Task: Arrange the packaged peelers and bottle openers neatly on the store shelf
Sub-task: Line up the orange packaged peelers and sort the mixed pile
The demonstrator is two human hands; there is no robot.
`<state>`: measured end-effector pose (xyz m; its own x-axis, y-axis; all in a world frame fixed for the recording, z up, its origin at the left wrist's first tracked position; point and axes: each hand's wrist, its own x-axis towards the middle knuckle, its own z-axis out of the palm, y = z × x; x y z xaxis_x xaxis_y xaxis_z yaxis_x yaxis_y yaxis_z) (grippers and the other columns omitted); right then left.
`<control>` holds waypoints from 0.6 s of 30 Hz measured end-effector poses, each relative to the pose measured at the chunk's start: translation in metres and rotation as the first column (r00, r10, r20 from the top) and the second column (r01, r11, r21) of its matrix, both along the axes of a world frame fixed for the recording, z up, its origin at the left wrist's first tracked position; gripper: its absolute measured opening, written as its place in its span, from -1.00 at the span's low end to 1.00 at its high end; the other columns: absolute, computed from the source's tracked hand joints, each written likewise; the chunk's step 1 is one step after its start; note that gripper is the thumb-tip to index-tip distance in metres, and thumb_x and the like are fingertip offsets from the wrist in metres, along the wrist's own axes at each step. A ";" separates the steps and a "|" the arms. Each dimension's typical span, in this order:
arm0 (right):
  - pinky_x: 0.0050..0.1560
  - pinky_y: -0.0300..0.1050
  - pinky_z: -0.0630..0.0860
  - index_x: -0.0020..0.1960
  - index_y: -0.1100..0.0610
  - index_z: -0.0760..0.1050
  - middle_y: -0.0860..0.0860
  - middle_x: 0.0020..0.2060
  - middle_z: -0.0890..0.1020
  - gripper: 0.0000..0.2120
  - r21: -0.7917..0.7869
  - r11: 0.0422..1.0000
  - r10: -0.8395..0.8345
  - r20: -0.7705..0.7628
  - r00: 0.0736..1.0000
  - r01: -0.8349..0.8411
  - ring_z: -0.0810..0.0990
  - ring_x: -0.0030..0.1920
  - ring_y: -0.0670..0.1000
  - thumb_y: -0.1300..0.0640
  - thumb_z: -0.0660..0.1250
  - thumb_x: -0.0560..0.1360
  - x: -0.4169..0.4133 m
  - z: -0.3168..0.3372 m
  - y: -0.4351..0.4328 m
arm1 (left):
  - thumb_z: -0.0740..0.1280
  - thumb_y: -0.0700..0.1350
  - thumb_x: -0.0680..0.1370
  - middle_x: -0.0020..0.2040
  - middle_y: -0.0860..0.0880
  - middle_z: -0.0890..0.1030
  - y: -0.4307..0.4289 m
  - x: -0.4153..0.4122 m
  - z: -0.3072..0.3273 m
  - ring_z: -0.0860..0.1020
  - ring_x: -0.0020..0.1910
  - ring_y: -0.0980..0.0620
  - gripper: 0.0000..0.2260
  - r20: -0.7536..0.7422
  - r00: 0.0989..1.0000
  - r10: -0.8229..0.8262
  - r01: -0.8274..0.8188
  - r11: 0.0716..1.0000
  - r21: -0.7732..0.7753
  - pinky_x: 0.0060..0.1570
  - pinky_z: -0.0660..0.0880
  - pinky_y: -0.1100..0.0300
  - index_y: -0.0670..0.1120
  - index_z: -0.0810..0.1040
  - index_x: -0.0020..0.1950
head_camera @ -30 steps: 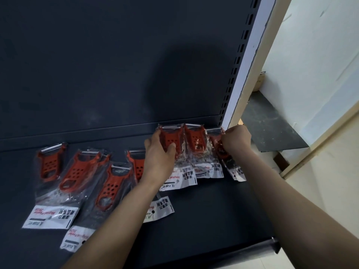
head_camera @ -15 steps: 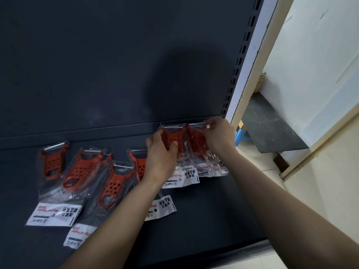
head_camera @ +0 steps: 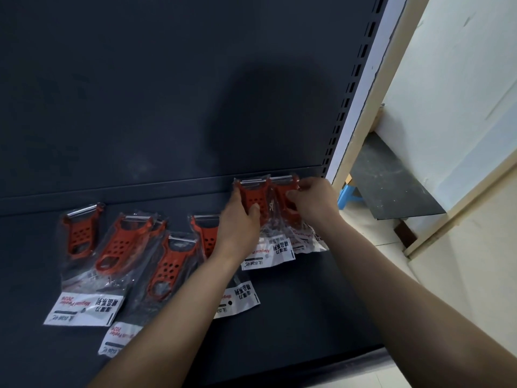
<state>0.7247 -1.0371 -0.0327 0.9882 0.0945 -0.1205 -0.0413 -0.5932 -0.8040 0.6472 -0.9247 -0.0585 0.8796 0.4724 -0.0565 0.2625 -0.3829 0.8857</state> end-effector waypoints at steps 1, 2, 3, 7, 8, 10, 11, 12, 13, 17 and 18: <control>-0.09 0.05 0.62 -0.05 0.25 0.58 0.07 -0.28 0.61 -0.86 -0.001 1.000 0.008 0.000 1.000 -0.008 0.65 -0.18 0.12 0.17 0.34 0.50 0.000 0.001 -0.001 | 0.18 -0.10 0.61 0.44 -0.09 0.32 0.001 0.000 0.000 0.32 0.40 -0.03 -0.48 0.000 1.000 -0.002 0.002 1.000 -0.003 0.40 0.26 0.03 -0.11 0.07 0.53; -0.10 0.05 0.62 -0.04 0.26 0.58 0.10 -0.26 0.63 -0.84 -0.007 1.000 0.015 0.009 1.000 -0.015 0.65 -0.17 0.13 0.16 0.33 0.51 0.000 0.002 -0.001 | 0.18 -0.09 0.61 0.44 -0.09 0.32 0.001 0.000 0.000 0.31 0.40 -0.04 -0.48 -0.001 1.000 -0.003 0.003 1.000 -0.001 0.40 0.26 0.03 -0.11 0.09 0.53; -0.13 0.03 0.61 -0.04 0.27 0.57 0.12 -0.23 0.63 -0.83 -0.028 0.999 0.025 0.031 0.999 -0.024 0.64 -0.17 0.14 0.16 0.32 0.51 0.001 0.004 -0.002 | 0.19 -0.08 0.61 0.44 -0.08 0.32 0.002 -0.001 0.002 0.32 0.40 -0.04 -0.49 -0.004 1.000 -0.004 0.004 1.000 0.007 0.40 0.26 0.04 -0.12 0.11 0.52; -0.19 -0.12 0.38 -0.15 0.14 0.46 0.06 -0.24 0.52 -0.93 -0.195 0.981 0.059 0.196 0.979 -0.020 0.49 -0.15 0.11 0.14 0.27 0.49 0.003 0.006 0.002 | 0.20 -0.08 0.60 0.41 -0.07 0.35 0.011 -0.014 0.013 0.34 0.37 -0.02 -0.56 0.022 0.999 0.046 -0.049 0.988 0.143 0.27 0.21 0.28 -0.12 0.23 0.46; -0.14 -0.11 0.38 -0.12 0.14 0.46 0.06 -0.20 0.52 -0.93 -0.210 0.978 0.069 0.233 0.970 -0.020 0.47 -0.11 0.10 0.14 0.26 0.48 0.000 0.008 0.006 | 0.20 -0.10 0.60 0.39 -0.07 0.36 0.016 -0.019 0.016 0.35 0.34 -0.01 -0.59 0.037 0.997 0.070 -0.076 0.977 0.199 0.21 0.22 0.31 -0.11 0.26 0.44; -0.01 -0.07 0.41 0.04 0.16 0.52 0.07 -0.09 0.54 -0.82 -0.189 0.980 0.121 0.293 0.948 -0.067 0.48 0.00 0.09 0.14 0.26 0.48 -0.009 0.013 0.016 | 0.22 -0.14 0.59 0.32 -0.08 0.41 0.026 -0.030 0.024 0.41 0.26 -0.01 -0.65 0.069 0.992 0.109 -0.125 0.946 0.299 0.09 0.23 0.37 -0.12 0.36 0.37; 0.06 -0.06 0.45 0.15 0.15 0.53 0.08 0.01 0.58 -0.75 -0.169 0.979 0.158 0.312 0.937 -0.109 0.51 0.06 0.08 0.14 0.27 0.50 -0.018 0.018 0.022 | 0.23 -0.17 0.58 0.27 -0.09 0.44 0.033 -0.037 0.026 0.44 0.20 -0.01 -0.69 0.081 0.989 0.124 -0.145 0.929 0.340 0.03 0.24 0.39 -0.12 0.41 0.32; 0.12 -0.04 0.47 0.21 0.16 0.51 0.08 0.08 0.60 -0.71 -0.159 0.974 0.206 0.326 0.923 -0.161 0.53 0.10 0.07 0.15 0.27 0.51 -0.026 0.022 0.029 | 0.25 -0.19 0.56 0.22 -0.10 0.46 0.040 -0.044 0.027 0.46 0.15 -0.03 -0.73 0.085 0.987 0.138 -0.161 0.910 0.382 0.00 0.26 0.37 -0.13 0.45 0.27; 0.14 -0.03 0.48 0.21 0.16 0.52 0.08 0.08 0.61 -0.72 -0.160 0.961 0.267 0.334 0.904 -0.225 0.55 0.09 0.06 0.16 0.28 0.52 -0.037 0.028 0.037 | 0.26 -0.22 0.54 0.17 -0.12 0.48 0.048 -0.053 0.027 0.48 0.12 -0.06 -0.76 0.075 0.985 0.153 -0.170 0.888 0.426 0.01 0.30 0.30 -0.14 0.48 0.21; 0.10 0.01 0.52 0.10 0.15 0.56 0.14 0.00 0.64 -0.79 -0.320 0.827 0.540 0.219 0.813 -0.463 0.59 0.05 0.15 0.14 0.31 0.49 -0.070 0.030 0.072 | 0.35 -0.14 0.48 0.02 -0.18 0.57 0.073 -0.085 0.027 0.54 0.01 -0.19 -0.84 -0.163 0.971 0.175 -0.058 0.833 0.551 -0.09 0.39 0.10 -0.15 0.52 0.03; 0.08 0.00 0.52 0.08 0.17 0.55 0.16 0.01 0.62 -0.80 -0.385 0.775 0.589 0.152 0.794 -0.501 0.58 0.05 0.18 0.13 0.31 0.49 -0.077 0.027 0.080 | 0.38 -0.08 0.47 -0.01 -0.17 0.59 0.076 -0.092 0.027 0.55 -0.02 -0.19 -0.82 -0.242 0.957 0.160 -0.001 0.836 0.548 -0.15 0.38 0.11 -0.15 0.51 0.00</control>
<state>0.6481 -0.9573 -0.0055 0.7788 0.6272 0.0037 0.5410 -0.6689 -0.5098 0.5554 -0.8491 -0.0318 0.8248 0.5654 0.0007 0.5087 -0.7426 0.4356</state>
